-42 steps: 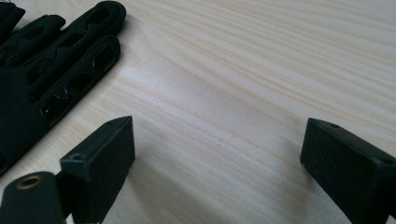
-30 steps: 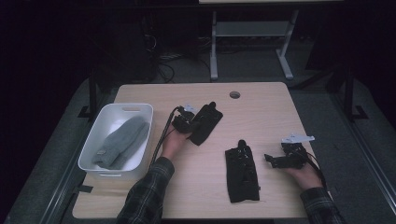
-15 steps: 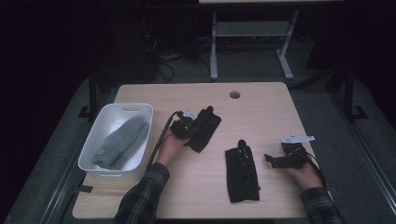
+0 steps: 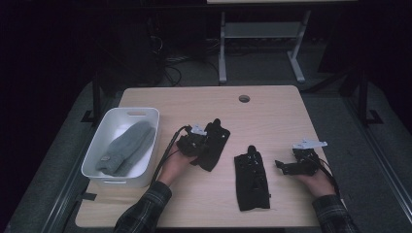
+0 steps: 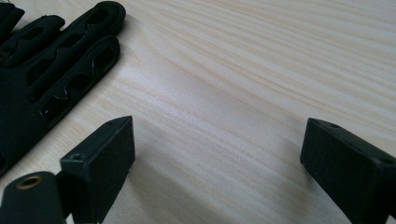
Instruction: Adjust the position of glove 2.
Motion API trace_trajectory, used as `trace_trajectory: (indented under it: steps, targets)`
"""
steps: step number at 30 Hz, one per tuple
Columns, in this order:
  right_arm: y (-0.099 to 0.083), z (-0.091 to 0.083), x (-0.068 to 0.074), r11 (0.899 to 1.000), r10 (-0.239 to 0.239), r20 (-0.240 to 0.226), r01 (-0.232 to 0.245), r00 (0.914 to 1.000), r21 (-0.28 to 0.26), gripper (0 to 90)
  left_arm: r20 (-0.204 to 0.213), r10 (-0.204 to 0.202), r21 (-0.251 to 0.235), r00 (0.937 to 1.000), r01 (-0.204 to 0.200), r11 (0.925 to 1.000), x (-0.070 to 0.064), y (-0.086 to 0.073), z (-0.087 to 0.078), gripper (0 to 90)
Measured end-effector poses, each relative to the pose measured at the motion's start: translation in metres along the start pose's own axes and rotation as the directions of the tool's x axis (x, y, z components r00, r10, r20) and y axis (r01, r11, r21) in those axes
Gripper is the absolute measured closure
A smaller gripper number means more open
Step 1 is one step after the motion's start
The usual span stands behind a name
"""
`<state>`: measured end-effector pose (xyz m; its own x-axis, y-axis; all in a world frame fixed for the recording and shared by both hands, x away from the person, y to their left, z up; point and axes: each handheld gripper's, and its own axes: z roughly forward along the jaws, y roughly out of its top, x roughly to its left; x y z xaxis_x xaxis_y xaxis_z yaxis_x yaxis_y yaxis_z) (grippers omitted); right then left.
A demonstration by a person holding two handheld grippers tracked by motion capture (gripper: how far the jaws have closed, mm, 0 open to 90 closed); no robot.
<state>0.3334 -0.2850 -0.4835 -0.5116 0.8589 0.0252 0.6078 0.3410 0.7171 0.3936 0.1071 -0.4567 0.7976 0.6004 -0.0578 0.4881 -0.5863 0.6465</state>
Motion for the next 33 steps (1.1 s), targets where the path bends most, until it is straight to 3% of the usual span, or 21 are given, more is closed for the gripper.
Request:
trace_trajectory:
  steps: [9, 24, 31, 33]
  targets:
    - [0.0, 0.0, 0.0, 1.0, 0.0, 0.0, 0.0, 1.0, 0.0, 9.8, 0.062, -0.013, -0.002, 0.998, 0.013, 0.9999, -0.015, -0.016, -0.012, 89.5]
    - [0.0, 0.0, 0.0, 1.0, 0.001, 0.0, -0.001, 1.0, 0.0, 9.8, 0.15, 0.008, 0.021, 0.9887, -0.011, 0.9997, -0.05, -0.043, -0.034, 89.5]
    - [0.0, 0.0, 0.0, 1.0, 0.002, 0.001, -0.002, 1.0, 0.001, 9.8, 0.176, 0.009, 0.028, 0.9844, -0.014, 0.9995, -0.064, -0.049, -0.039, 89.4]
    - [0.0, 0.0, 0.0, 1.0, 0.002, 0.001, -0.002, 1.0, 0.0, 9.7, 0.178, 0.024, 0.037, 0.9838, -0.031, 0.9988, -0.065, -0.047, -0.042, 88.2]
